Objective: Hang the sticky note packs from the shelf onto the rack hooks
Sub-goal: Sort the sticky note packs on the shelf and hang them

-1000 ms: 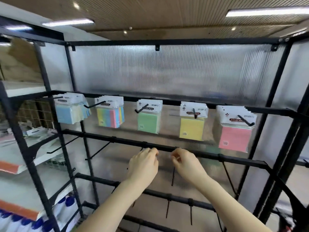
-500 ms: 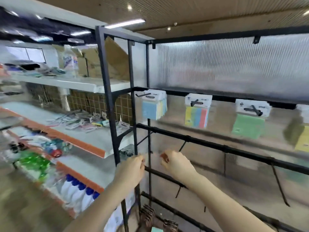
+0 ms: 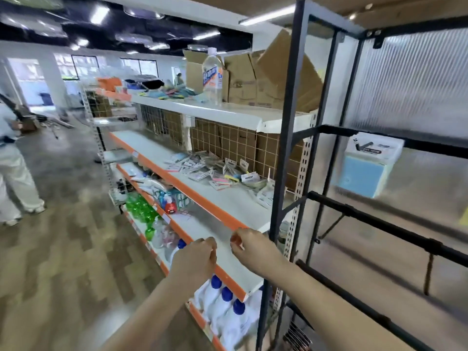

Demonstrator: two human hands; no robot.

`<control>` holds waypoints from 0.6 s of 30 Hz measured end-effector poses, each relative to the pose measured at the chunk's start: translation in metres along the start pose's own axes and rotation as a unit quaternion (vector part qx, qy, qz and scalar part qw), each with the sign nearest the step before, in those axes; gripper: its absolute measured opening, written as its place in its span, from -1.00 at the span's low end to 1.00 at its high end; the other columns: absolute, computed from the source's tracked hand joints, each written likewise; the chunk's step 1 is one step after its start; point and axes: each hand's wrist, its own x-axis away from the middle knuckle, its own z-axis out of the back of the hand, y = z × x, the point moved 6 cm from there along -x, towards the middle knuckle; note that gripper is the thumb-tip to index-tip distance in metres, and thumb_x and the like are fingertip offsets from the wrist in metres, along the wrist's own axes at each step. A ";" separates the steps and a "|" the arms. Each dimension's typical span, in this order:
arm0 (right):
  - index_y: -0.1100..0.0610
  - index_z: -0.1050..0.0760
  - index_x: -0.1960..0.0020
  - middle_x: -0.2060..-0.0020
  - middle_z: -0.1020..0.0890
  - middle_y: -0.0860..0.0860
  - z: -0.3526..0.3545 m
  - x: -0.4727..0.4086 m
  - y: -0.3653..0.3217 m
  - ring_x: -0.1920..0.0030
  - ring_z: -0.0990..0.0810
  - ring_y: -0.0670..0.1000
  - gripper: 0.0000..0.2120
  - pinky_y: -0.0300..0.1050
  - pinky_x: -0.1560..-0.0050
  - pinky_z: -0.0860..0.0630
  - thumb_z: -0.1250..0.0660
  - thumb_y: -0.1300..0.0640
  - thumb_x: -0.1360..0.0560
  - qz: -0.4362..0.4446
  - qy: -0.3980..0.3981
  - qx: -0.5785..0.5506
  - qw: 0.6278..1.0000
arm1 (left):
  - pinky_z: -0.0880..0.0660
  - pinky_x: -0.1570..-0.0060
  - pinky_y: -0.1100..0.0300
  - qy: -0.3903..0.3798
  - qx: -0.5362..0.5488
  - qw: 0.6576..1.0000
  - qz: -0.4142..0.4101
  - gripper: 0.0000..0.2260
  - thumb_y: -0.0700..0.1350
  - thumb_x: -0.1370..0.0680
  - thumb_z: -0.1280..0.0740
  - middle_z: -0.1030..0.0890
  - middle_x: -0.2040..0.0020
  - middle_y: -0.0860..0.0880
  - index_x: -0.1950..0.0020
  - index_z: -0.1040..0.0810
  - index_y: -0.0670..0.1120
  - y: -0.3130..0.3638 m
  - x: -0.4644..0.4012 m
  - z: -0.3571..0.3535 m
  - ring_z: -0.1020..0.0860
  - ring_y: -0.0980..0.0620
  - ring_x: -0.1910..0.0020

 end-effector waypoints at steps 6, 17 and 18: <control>0.07 -0.48 0.09 0.08 -0.61 0.01 -0.047 -0.093 -0.028 0.06 -0.56 0.07 -0.81 -0.08 0.13 -0.46 -0.13 0.05 -0.57 0.039 -0.030 -0.003 0.999 | -0.50 0.10 0.11 -0.010 -0.005 0.998 0.057 -0.76 -0.13 -0.58 -0.09 -0.57 -0.10 0.01 -0.17 -0.47 0.01 -0.075 -0.051 -0.006 -0.55 -0.06 -0.05; 0.05 -0.42 0.17 0.18 -0.58 0.06 -0.104 -0.264 -0.057 0.18 -0.52 0.07 -0.82 -0.05 0.17 -0.47 -0.14 0.05 -0.58 0.055 -0.057 -0.036 0.996 | -0.44 0.16 0.12 0.030 -0.028 0.993 0.112 -0.81 -0.10 -0.60 -0.11 -0.57 -0.06 -0.02 -0.11 -0.47 -0.05 -0.178 -0.177 0.011 -0.54 -0.06 -0.04; 0.05 -0.41 0.13 0.13 -0.59 0.07 -0.109 -0.275 -0.054 0.15 -0.54 0.09 -0.84 -0.08 0.20 -0.41 -0.13 0.05 -0.58 0.050 -0.056 -0.034 0.997 | -0.44 0.16 0.13 0.032 -0.029 0.992 0.114 -0.81 -0.09 -0.60 -0.11 -0.57 -0.06 -0.02 -0.12 -0.47 -0.04 -0.185 -0.185 0.009 -0.54 -0.05 -0.04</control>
